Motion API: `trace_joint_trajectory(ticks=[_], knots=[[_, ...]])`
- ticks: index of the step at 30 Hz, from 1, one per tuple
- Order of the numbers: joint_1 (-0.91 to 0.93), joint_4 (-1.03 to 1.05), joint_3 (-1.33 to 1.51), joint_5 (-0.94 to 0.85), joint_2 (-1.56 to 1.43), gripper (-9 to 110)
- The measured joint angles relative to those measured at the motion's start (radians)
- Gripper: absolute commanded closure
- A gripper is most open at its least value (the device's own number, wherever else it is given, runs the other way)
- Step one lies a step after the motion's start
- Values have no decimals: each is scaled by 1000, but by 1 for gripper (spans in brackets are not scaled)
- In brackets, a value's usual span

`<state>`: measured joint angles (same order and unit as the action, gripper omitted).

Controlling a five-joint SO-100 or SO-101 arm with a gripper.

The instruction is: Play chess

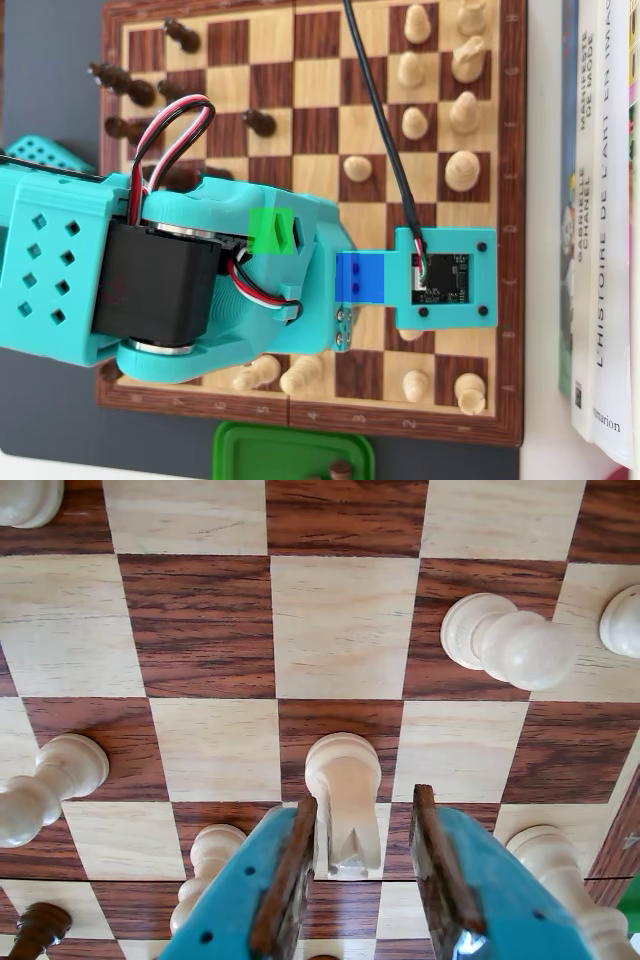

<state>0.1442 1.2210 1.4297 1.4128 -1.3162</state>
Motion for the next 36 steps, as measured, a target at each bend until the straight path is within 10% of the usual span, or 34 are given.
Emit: trace_joint_trajectory(ticks=[36], knots=[[0, -2, 0, 0, -23, 97]])
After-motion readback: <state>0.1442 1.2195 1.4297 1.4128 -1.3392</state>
